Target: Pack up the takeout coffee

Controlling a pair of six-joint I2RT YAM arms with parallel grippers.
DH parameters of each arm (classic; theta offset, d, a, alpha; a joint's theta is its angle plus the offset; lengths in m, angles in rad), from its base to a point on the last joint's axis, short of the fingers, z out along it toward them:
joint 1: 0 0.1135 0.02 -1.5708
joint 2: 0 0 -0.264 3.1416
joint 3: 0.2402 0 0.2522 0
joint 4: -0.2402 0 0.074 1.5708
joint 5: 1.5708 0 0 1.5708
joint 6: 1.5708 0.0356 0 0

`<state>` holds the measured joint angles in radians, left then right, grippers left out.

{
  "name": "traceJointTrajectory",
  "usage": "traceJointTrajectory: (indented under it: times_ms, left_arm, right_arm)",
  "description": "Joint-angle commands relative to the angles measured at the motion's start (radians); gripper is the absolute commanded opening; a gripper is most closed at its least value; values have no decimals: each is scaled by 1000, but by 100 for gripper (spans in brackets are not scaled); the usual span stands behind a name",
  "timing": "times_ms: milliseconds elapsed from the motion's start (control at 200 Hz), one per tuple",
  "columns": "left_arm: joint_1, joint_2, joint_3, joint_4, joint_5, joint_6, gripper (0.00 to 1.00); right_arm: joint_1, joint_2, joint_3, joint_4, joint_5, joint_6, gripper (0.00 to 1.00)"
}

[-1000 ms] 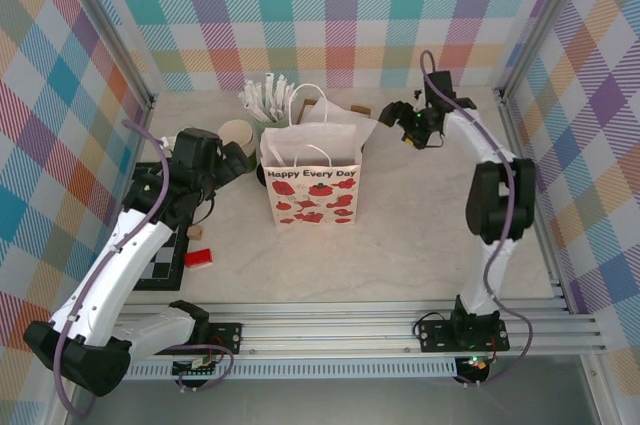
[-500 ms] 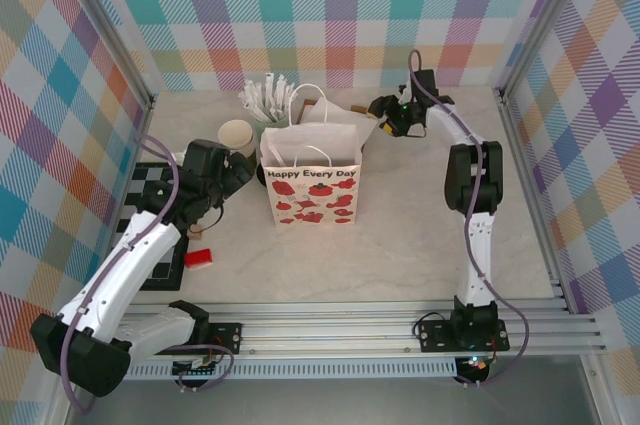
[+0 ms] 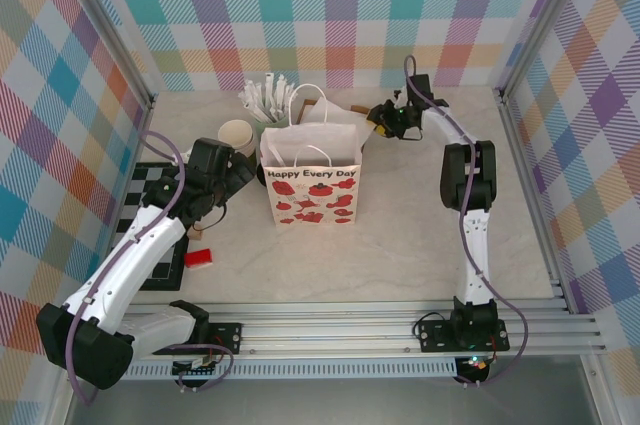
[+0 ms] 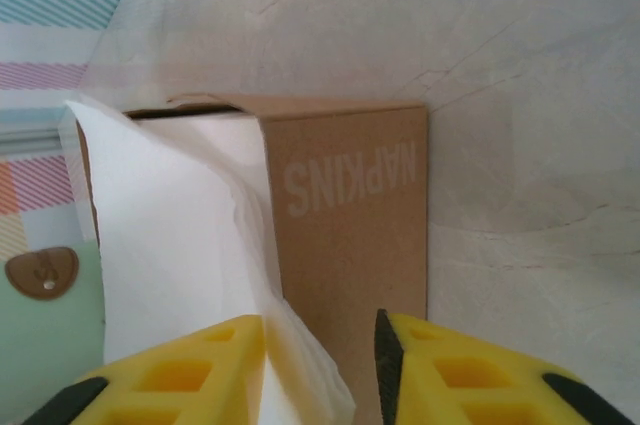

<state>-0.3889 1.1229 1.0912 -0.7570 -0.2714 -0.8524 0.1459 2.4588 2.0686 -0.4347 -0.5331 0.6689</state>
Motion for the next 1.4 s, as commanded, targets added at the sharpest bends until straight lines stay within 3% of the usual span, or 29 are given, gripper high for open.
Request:
traceJointTrajectory:
  times_ms: [0,180,375,580,815,1035,1160,1290,1395]
  left_arm:
    - [13,6,33,-20,-17,-3,100]
    - [13,5,45,-24,-33,13,100]
    - [14,-2,53,-22,-33,41,100]
    - [17,9,71,-2,19,96,100]
    - [37,23,160,18,74,245,100]
    - [70,55,245,181,415,512,100]
    - [72,71,288,241,514,622,100]
    - [78,59,304,334,602,733,100]
    - [79,57,338,336,706,922,100]
  right_arm:
    - [8,-23,18,2,-7,-26,20]
    - [8,-113,-28,-1,24,-78,7]
    - [7,-216,-64,-32,51,-141,1]
    - [7,-324,-89,-72,84,-215,0]
    - [11,-617,-109,-149,77,-453,0]
    - [123,-796,21,-351,76,-835,0]
    - [223,-809,171,-441,131,-1002,0]
    - [267,-734,412,-565,-40,-1038,0]
    - [305,-697,502,-594,-159,-1087,0]
